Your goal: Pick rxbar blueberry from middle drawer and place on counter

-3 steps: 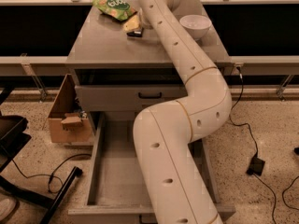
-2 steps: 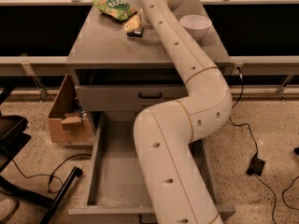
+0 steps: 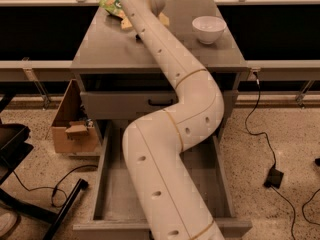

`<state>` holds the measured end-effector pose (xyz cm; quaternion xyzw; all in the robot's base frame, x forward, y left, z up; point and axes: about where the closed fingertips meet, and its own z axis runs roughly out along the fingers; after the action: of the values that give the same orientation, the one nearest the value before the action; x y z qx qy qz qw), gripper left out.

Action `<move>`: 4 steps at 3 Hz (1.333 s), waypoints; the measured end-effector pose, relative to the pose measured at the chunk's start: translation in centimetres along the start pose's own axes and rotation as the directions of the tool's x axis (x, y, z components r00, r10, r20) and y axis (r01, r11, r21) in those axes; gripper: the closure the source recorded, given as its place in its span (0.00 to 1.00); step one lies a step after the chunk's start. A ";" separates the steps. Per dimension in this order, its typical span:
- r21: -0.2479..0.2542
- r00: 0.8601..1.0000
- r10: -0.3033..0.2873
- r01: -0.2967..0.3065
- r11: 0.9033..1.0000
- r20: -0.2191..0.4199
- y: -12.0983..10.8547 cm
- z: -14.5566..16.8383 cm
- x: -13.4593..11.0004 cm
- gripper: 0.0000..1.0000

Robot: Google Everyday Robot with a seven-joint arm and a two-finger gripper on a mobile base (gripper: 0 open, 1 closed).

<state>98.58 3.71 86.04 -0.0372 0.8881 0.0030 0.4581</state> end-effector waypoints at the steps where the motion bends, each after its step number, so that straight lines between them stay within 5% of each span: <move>1: 0.072 1.000 0.027 -0.028 0.997 0.007 1.4 0.7 0.3 0.00; 3: 0.145 0.981 0.195 -0.192 0.971 -0.001 -1.3 2.7 2.7 0.00; 4: 0.146 0.978 0.208 -0.206 0.968 0.002 -1.6 2.5 2.3 0.18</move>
Offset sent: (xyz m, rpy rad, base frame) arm 0.0513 -0.0010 -0.0243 0.0680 0.0217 -0.2631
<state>99.36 2.11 82.76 0.0892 0.8881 -0.0141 0.4506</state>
